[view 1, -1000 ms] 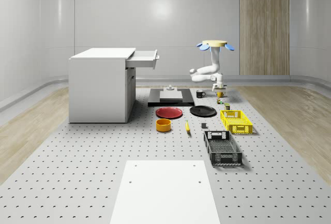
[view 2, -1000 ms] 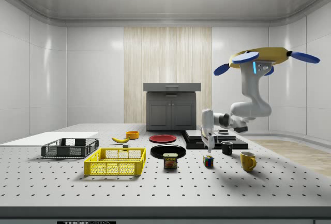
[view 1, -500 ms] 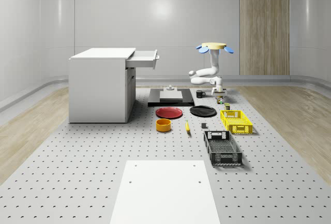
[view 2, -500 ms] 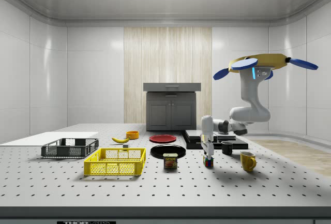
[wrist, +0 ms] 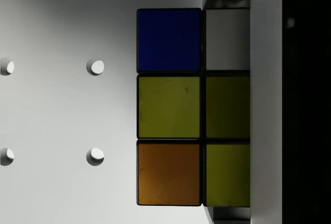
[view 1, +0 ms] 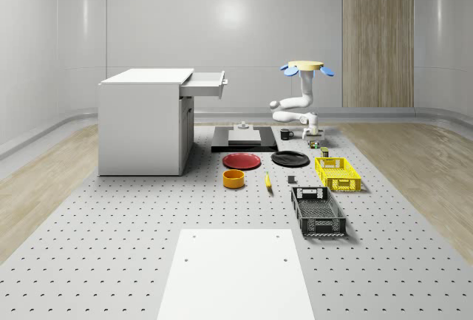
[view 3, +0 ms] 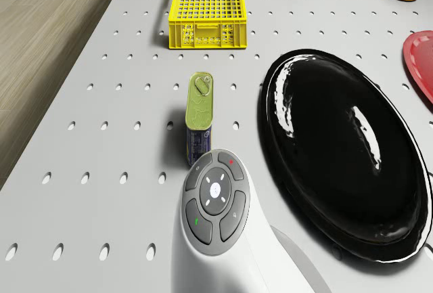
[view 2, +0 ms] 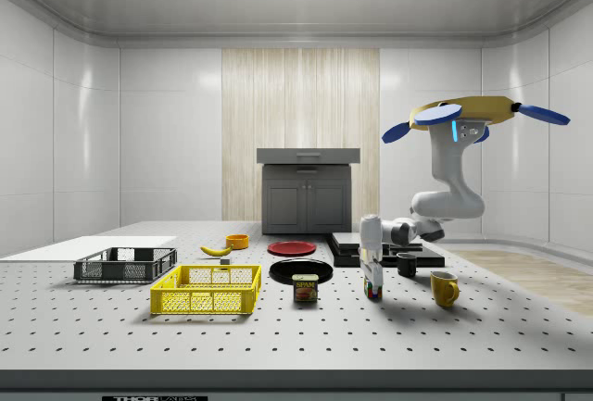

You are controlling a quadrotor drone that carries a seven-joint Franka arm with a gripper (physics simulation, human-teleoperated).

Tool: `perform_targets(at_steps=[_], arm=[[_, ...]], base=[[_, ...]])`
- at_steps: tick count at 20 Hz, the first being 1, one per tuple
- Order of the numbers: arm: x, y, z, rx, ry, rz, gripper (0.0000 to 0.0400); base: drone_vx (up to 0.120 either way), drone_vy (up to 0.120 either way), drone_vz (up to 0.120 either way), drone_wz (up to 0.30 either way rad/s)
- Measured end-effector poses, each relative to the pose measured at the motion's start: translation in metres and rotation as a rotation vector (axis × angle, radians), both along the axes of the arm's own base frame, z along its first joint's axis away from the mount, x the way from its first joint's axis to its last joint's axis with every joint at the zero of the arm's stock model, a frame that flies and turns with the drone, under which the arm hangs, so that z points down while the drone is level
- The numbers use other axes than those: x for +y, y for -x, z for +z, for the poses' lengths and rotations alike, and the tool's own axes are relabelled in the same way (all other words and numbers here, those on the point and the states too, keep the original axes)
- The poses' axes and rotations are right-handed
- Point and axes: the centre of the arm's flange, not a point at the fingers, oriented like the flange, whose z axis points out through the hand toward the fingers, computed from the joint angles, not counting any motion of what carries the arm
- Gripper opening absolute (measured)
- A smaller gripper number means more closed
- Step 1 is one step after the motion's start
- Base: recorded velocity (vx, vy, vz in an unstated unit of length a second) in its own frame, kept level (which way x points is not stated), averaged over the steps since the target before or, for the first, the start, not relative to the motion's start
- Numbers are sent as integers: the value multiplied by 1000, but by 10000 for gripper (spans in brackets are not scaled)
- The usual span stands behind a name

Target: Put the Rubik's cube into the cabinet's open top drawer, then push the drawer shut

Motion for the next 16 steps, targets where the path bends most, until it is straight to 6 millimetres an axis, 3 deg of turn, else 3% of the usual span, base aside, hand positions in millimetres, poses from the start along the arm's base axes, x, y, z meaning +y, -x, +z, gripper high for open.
perform_targets(at_steps=[4, 9, 14, 16], arm=[[0, 0, 4, 0, 0, 0, 348], [0, 0, 3, 0, 0, 0, 332], [0, 0, -12, 0, 0, 0, 327], [0, 0, -20, 0, 0, 0, 326]], base=[[0, 0, 0, 0], [0, 0, 0, 0], [0, 0, 8, 0], [0, 0, 120, 0]])
